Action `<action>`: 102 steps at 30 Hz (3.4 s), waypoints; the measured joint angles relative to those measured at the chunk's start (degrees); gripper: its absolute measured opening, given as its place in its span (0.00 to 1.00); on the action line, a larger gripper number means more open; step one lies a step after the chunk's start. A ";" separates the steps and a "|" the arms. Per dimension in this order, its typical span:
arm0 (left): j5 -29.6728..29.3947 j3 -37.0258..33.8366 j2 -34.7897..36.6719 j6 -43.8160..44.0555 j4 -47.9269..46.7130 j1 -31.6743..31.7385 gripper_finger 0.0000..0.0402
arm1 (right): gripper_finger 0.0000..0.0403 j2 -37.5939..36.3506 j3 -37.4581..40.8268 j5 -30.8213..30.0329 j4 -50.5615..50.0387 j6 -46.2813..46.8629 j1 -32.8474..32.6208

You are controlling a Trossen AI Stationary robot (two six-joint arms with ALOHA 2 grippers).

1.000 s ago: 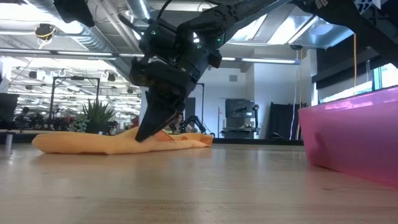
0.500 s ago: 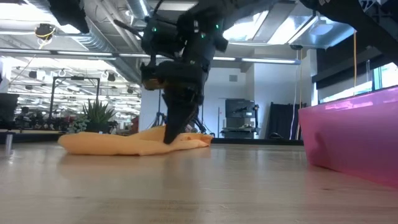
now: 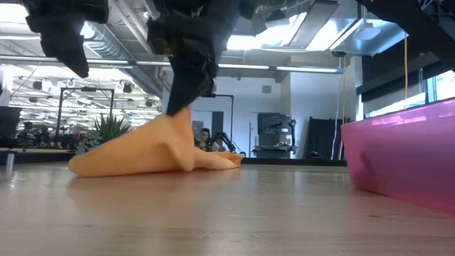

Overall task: Roll microfiber towels into tight, uniform cylinder then place into a basket
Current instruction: Fold the orange microfiber towel

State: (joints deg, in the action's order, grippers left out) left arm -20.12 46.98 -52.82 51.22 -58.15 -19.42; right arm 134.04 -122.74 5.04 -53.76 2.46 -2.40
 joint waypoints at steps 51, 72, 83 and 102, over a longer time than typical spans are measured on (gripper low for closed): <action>13.75 -0.92 -32.87 7.34 15.95 21.84 0.29 | 0.00 0.09 -8.48 -5.54 -14.78 -2.71 -1.89; 18.32 -0.86 -32.74 -19.68 15.87 23.43 0.28 | 0.00 -0.07 -8.48 -4.99 -19.27 -7.79 -2.38; 18.80 -0.86 -23.53 -23.12 5.97 27.12 0.23 | 0.00 -0.04 -8.45 -4.96 -19.51 -8.33 -2.36; 28.68 -12.47 -18.84 -27.35 27.66 26.64 0.21 | 0.00 0.02 -8.45 -4.98 -19.13 -8.75 -2.24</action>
State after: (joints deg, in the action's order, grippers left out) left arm 8.56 34.52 -71.66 23.87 -30.49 7.22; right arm 134.06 -131.20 0.06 -72.90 -6.29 -4.63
